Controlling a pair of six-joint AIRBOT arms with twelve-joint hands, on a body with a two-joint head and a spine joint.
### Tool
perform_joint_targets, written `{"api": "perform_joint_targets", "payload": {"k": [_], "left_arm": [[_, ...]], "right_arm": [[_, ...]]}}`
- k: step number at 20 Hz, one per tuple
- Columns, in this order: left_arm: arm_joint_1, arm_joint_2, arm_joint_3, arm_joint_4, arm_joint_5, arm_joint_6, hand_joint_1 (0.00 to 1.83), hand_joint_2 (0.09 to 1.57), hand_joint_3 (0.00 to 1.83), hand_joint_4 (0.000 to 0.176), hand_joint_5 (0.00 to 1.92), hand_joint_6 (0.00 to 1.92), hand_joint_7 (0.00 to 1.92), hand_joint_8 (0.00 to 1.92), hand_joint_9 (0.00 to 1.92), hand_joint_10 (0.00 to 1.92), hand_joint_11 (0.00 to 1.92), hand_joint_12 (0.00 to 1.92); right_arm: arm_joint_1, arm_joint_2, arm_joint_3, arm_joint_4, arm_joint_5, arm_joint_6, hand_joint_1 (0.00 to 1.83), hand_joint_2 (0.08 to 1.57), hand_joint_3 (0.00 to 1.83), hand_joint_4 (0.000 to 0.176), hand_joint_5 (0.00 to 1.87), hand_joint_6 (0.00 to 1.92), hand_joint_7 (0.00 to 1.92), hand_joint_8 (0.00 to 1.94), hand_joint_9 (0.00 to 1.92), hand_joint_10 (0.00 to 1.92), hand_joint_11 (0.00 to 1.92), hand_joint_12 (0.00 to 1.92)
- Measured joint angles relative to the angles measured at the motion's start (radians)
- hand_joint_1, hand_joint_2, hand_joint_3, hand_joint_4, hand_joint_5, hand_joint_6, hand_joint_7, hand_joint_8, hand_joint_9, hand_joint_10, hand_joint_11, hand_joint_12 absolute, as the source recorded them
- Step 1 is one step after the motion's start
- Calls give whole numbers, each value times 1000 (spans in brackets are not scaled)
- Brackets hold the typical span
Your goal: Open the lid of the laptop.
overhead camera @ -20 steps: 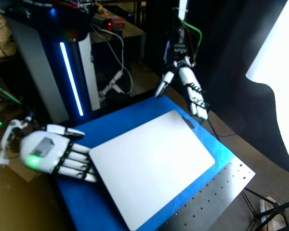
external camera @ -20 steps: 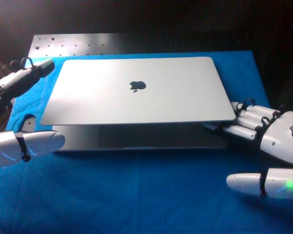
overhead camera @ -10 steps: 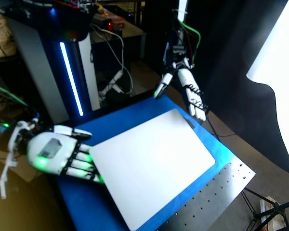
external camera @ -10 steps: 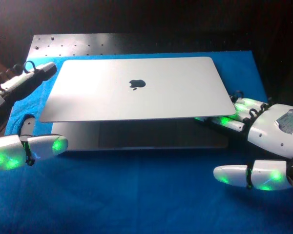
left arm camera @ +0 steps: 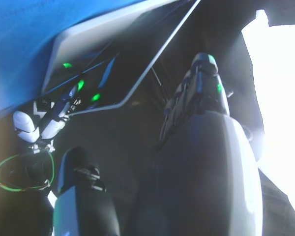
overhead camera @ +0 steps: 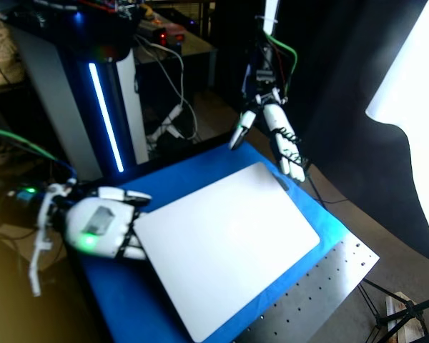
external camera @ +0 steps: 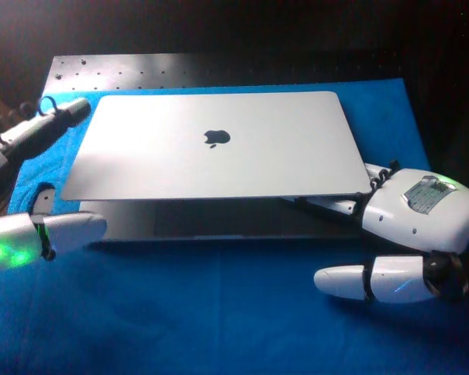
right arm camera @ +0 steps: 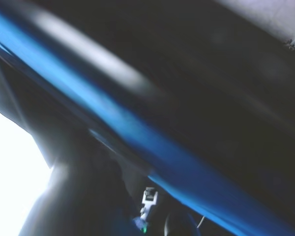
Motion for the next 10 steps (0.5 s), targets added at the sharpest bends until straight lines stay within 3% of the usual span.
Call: {"api": "perform_joint_targets", "payload": {"k": [1, 4, 5, 7, 10], "left_arm": [[-10, -2, 8, 2, 11, 1, 643, 953, 0, 68, 0, 0, 0, 0, 0, 0, 0, 0], [-68, -18, 40, 42, 40, 0, 749, 963, 0, 61, 0, 0, 0, 0, 0, 0, 0, 0], [-84, -25, 53, 60, 61, 0, 732, 956, 0, 71, 0, 0, 0, 0, 0, 0, 0, 0], [-125, -50, 85, 98, 127, 1, 735, 956, 0, 51, 0, 0, 0, 0, 0, 0, 0, 0], [-194, -66, 117, 155, 213, 0, 685, 932, 0, 109, 0, 0, 0, 0, 0, 0, 0, 0]], "right_arm": [[0, 0, 0, -1, 0, 0, 0, 1242, 0, 0, 0, 0, 0, 0, 0, 0, 0, 0], [0, 0, 2, -3, -1, 0, 0, 1232, 0, 0, 0, 0, 0, 0, 0, 0, 0, 0], [0, 0, 3, -4, -1, 0, 0, 1218, 0, 0, 0, 0, 0, 0, 0, 0, 0, 0], [1, 0, 3, -7, -2, 2, 0, 1231, 0, 0, 0, 0, 0, 0, 0, 0, 0, 0], [2, 3, 3, -10, -2, 11, 0, 1225, 0, 0, 0, 0, 0, 0, 0, 0, 0, 0]]}}
